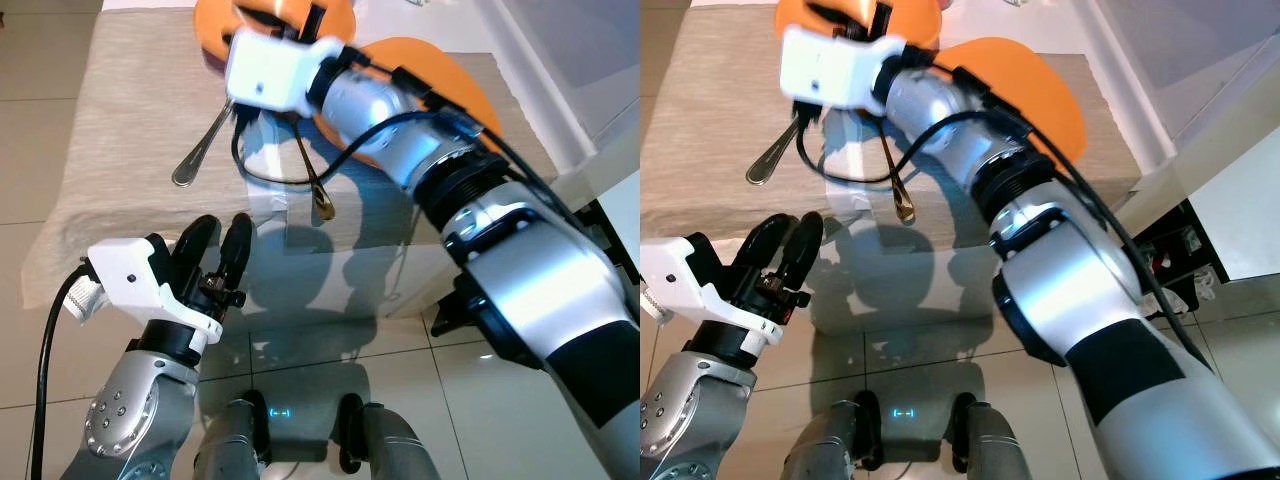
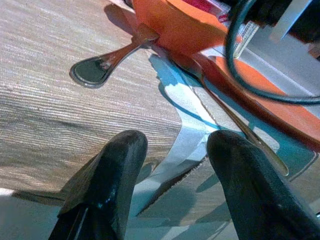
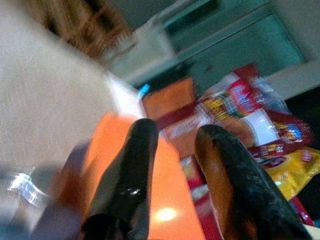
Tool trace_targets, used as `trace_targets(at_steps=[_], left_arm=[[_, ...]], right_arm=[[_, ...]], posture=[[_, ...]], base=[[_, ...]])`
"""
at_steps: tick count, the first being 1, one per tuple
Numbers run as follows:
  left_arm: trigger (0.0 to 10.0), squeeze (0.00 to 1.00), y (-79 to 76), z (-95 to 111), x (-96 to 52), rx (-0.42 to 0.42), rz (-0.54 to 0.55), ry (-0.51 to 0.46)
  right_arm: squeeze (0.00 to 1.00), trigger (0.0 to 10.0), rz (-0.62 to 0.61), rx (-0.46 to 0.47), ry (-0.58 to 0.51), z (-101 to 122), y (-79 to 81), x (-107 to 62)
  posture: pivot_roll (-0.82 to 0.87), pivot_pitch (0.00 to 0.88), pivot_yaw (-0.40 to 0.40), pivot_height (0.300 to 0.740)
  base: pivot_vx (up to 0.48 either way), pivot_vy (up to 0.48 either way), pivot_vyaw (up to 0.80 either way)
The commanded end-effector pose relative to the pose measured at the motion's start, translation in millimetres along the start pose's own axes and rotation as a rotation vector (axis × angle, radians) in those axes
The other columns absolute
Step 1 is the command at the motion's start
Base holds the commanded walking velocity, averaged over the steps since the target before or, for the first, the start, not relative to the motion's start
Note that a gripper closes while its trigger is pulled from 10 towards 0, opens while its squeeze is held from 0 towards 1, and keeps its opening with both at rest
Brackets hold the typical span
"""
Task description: Setting the table
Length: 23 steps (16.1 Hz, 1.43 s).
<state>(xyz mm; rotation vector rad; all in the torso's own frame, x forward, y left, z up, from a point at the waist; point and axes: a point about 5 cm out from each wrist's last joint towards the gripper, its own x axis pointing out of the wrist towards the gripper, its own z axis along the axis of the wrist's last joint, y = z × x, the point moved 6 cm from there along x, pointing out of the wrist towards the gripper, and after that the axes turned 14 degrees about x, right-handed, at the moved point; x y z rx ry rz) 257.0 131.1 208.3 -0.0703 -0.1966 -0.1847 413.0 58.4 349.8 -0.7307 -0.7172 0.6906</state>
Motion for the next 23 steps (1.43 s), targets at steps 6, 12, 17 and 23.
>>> trace_targets(at_steps=[6, 12, 17, 23], left_arm=[[10.0, 0.00, 13.5, 3, 9.9, 0.070, 0.019, -0.032], [10.0, 0.00, 36.5, 23, 13.7, 0.151, 0.006, -0.105], [10.0, 0.00, 25.1, 22, 15.7, 0.134, -0.079, -0.113], [10.0, 0.00, 12.3, 19, 16.2, 0.125, -0.128, -0.108]], right_arm=[[0.00, 10.0, 0.014, 0.629, -0.278, 31, -5.9, -37.2], [0.00, 10.0, -0.445, 1.067, -0.022, -60, -32.7, -121.1], [1.00, 10.0, -0.692, 1.107, 0.227, -109, -29.7, -178.9], [0.00, 10.0, -0.917, 1.236, 0.389, -136, -32.6, -189.2]], posture=[[0.02, 0.201, -0.095, 0.740], [-0.02, 0.161, -0.072, 0.740], [-0.04, 0.160, -0.055, 0.740], [-0.03, 0.166, -0.060, 0.740]], base=[[0.000, 0.000, 0.00], [0.000, 0.000, 0.00], [0.000, 0.000, 0.00], [0.000, 0.000, 0.00]])
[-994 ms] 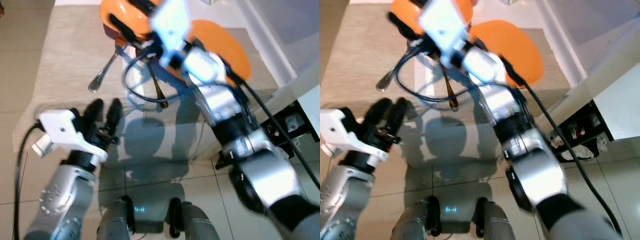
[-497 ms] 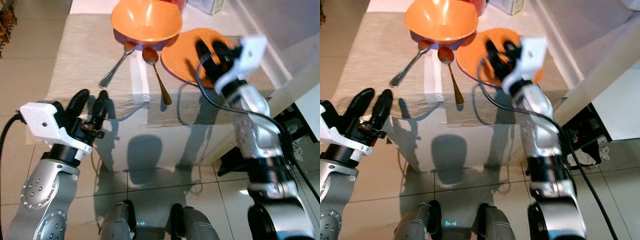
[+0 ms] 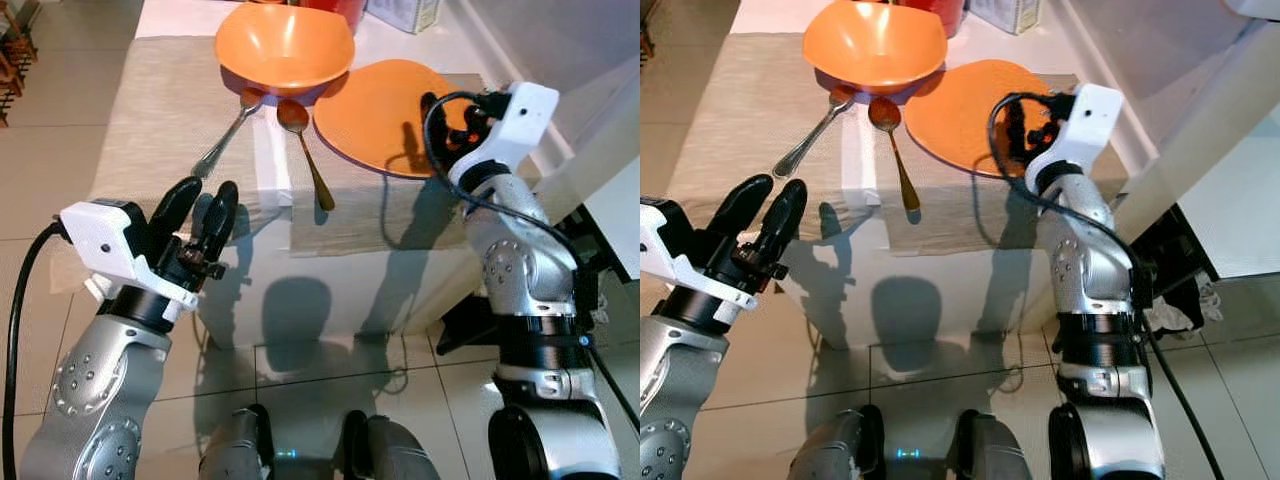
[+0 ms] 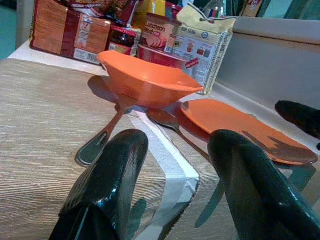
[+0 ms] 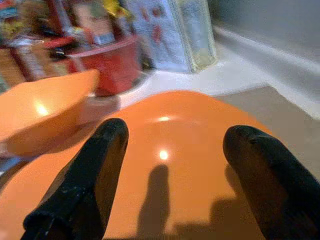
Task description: Setting the table
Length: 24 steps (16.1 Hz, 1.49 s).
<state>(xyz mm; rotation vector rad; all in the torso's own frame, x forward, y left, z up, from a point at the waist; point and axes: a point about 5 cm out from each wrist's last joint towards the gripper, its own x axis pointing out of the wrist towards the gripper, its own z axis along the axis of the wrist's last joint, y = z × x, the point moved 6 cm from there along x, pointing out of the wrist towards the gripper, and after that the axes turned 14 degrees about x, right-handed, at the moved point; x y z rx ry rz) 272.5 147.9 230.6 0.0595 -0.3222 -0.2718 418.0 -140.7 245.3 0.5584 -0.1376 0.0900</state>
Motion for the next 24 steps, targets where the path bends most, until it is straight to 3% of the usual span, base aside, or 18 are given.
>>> trace_targets(at_steps=[1, 7, 11, 13, 14, 16, 21, 24], left_arm=[[10.0, 0.00, -7.4, -1, 0.4, -0.009, -0.027, 0.000], [10.0, 0.00, -11.6, -2, 1.1, -0.010, -0.044, -0.001], [10.0, 0.00, -9.4, 0, 5.2, -0.006, -0.057, -0.013], [10.0, 0.00, -11.8, 0, 7.7, -0.014, -0.070, -0.020], [10.0, 0.00, -14.0, 0, 9.0, -0.017, -0.077, -0.021], [10.0, 0.00, -15.2, 1, 9.7, -0.020, -0.080, -0.025], [10.0, 0.00, -14.6, 2, 8.4, -0.022, -0.078, -0.026], [10.0, 0.00, -14.1, 3, 7.4, -0.024, -0.075, -0.025]], right_arm=[[0.00, 10.0, -0.084, 0.052, 0.011, -1, -13.6, 2.4], [0.00, 10.0, -0.204, 0.035, -0.046, 21, -34.9, 1.2], [0.00, 10.0, -0.225, -0.003, -0.006, 17, -50.7, -10.1], [0.00, 10.0, -0.196, 0.057, 0.014, 8, -49.6, -11.5], [0.00, 10.0, -0.158, 0.133, 0.012, 5, -42.7, -9.4], [0.00, 10.0, -0.134, 0.218, -0.008, 9, -38.4, -7.3], [0.00, 10.0, -0.232, 0.292, 0.084, -18, -55.1, -9.6], [0.00, 10.0, -0.256, 0.310, 0.091, -21, -58.7, -10.9]], posture=[[-0.03, 0.166, -0.060, 0.740], [-0.04, 0.160, -0.066, 0.740], [-0.06, 0.154, -0.062, 0.740], [-0.06, 0.149, -0.054, 0.740], [-0.06, 0.147, -0.051, 0.740], [-0.06, 0.150, -0.051, 0.740], [-0.06, 0.159, -0.054, 0.740], [-0.05, 0.162, -0.054, 0.740]], base=[[0.000, 0.000, 0.00], [0.000, 0.000, 0.00], [0.000, 0.000, 0.00], [0.000, 0.000, 0.00], [0.000, 0.000, 0.00], [0.000, 0.000, 0.00], [0.000, 0.000, 0.00], [0.000, 0.000, 0.00]])
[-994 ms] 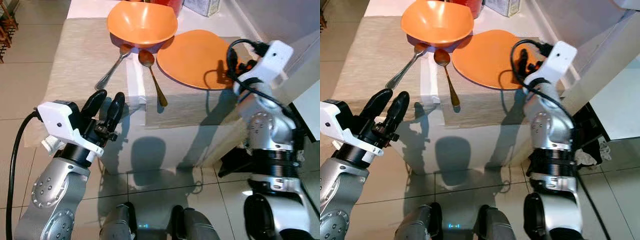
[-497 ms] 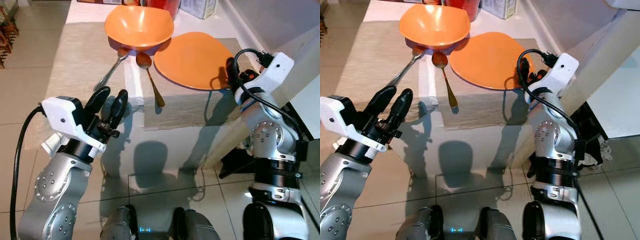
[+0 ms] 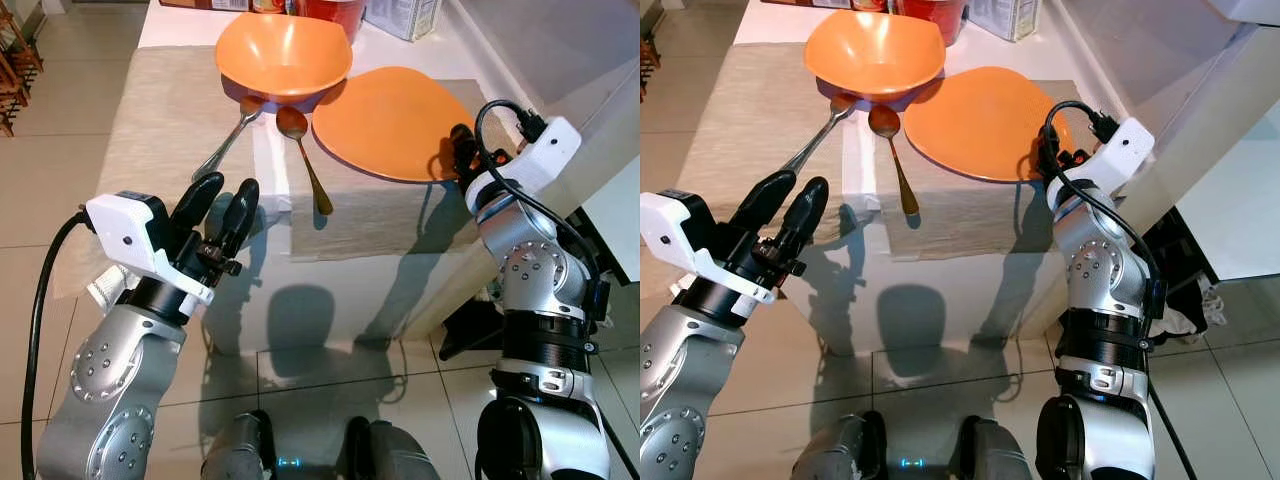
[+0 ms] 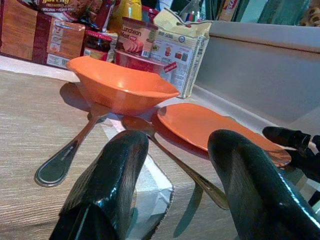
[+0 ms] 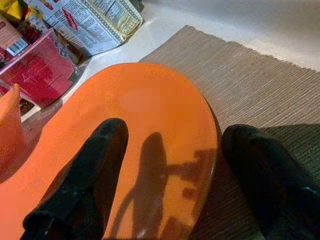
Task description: Setting the table
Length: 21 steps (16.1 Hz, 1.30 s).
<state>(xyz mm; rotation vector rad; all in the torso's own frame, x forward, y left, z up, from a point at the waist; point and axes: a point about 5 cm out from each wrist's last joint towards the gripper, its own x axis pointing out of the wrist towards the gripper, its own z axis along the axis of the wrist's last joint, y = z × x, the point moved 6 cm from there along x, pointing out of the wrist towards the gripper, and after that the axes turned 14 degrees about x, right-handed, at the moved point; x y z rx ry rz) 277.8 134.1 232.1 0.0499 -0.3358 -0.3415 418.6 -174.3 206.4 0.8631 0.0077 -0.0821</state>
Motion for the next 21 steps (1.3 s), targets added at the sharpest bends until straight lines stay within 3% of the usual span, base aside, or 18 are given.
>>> trace_targets(at_steps=[1, 6, 7, 10, 11, 16, 21], left_arm=[[10.0, 0.00, -2.5, 3, -1.8, -0.006, -0.009, -0.007], [10.0, 0.00, -3.4, 4, -1.1, -0.008, -0.010, -0.011], [10.0, 0.00, -3.1, 5, -1.6, -0.007, -0.010, -0.011], [10.0, 0.00, -6.8, 4, -3.7, -0.015, -0.033, -0.002], [10.0, 0.00, -22.3, 3, -7.3, -0.043, -0.121, 0.006], [10.0, 0.00, -54.1, -3, -20.0, -0.082, -0.314, 0.047], [10.0, 0.00, -49.0, -4, -22.7, -0.061, -0.316, 0.062]], right_arm=[[0.00, 10.0, -0.040, 0.016, 0.014, -3, -11.1, -1.1], [0.00, 10.0, -0.057, 0.100, 0.139, -35, -3.7, 3.6], [0.00, 10.0, -0.076, 0.154, 0.162, -41, -2.7, 4.2], [0.00, 10.0, -0.070, 0.208, 0.199, -47, 2.9, 5.7], [0.00, 0.0, -0.068, 0.225, 0.230, -54, 6.3, 5.8], [0.00, 0.0, -0.072, 0.260, 0.300, -67, 9.8, 3.4], [0.00, 0.0, -0.057, 0.246, 0.372, -80, 15.1, 0.4]], posture=[[-0.05, 0.162, -0.053, 0.740], [-0.05, 0.165, -0.052, 0.740], [-0.05, 0.168, -0.051, 0.740], [-0.05, 0.168, -0.051, 0.740], [-0.05, 0.169, -0.052, 0.740], [-0.05, 0.170, -0.052, 0.740], [-0.05, 0.172, -0.054, 0.740]], base=[[0.000, 0.000, 0.00], [0.000, 0.000, 0.00], [0.000, 0.000, 0.00], [0.000, 0.000, 0.00], [0.000, 0.000, 0.00], [0.000, 0.000, 0.00], [0.000, 0.000, 0.00]])
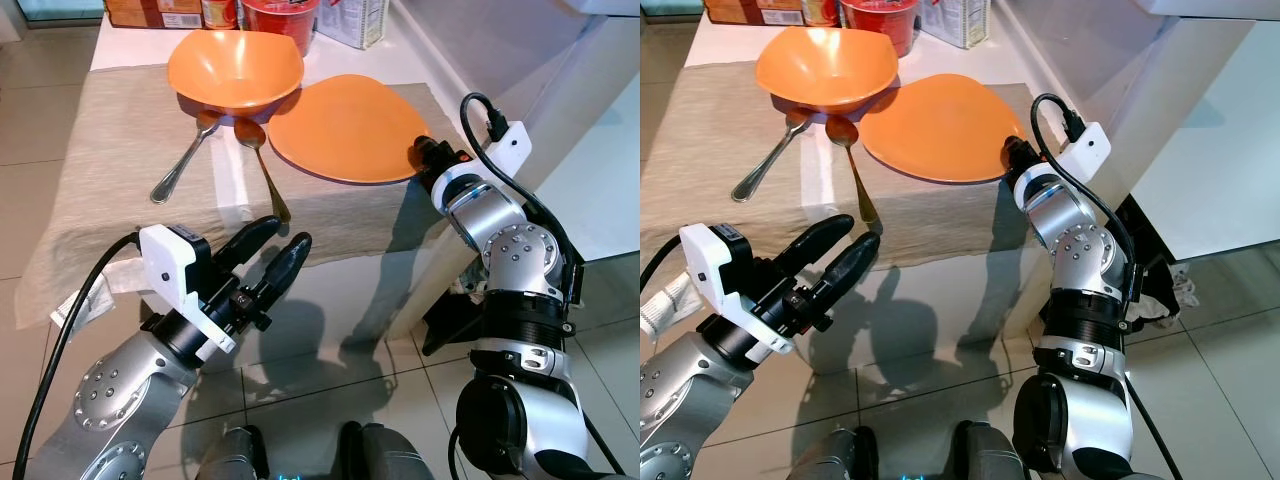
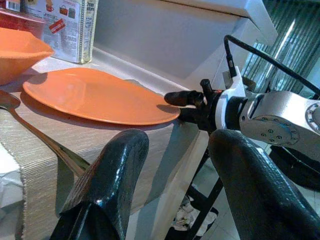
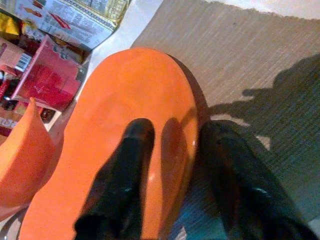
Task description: Setting the table
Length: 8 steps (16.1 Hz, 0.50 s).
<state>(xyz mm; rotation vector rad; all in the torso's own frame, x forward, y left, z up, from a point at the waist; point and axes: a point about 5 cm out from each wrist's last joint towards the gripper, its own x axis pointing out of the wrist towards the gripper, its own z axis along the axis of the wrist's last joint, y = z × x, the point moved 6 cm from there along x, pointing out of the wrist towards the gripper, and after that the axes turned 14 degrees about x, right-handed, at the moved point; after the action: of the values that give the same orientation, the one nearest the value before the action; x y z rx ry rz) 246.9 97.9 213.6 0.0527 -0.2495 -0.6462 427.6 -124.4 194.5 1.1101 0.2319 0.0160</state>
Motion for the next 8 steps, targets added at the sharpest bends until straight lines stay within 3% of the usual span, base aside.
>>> trace_targets(at_steps=[1, 8], left_arm=[[10.0, 0.00, -4.2, 3, -0.7, 0.002, -0.015, -0.006], [10.0, 0.00, -5.6, 4, 0.3, 0.005, -0.009, -0.009]], right_arm=[[0.00, 0.0, -0.075, 0.007, 0.127, -32, -18.9, 2.3], [0.00, 0.0, -0.147, -0.036, 0.155, -31, -33.4, 2.2]], posture=[[-0.05, 0.172, -0.056, 0.740], [-0.05, 0.168, -0.067, 0.740]], base=[[0.000, 0.000, 0.00], [0.000, 0.000, 0.00]])
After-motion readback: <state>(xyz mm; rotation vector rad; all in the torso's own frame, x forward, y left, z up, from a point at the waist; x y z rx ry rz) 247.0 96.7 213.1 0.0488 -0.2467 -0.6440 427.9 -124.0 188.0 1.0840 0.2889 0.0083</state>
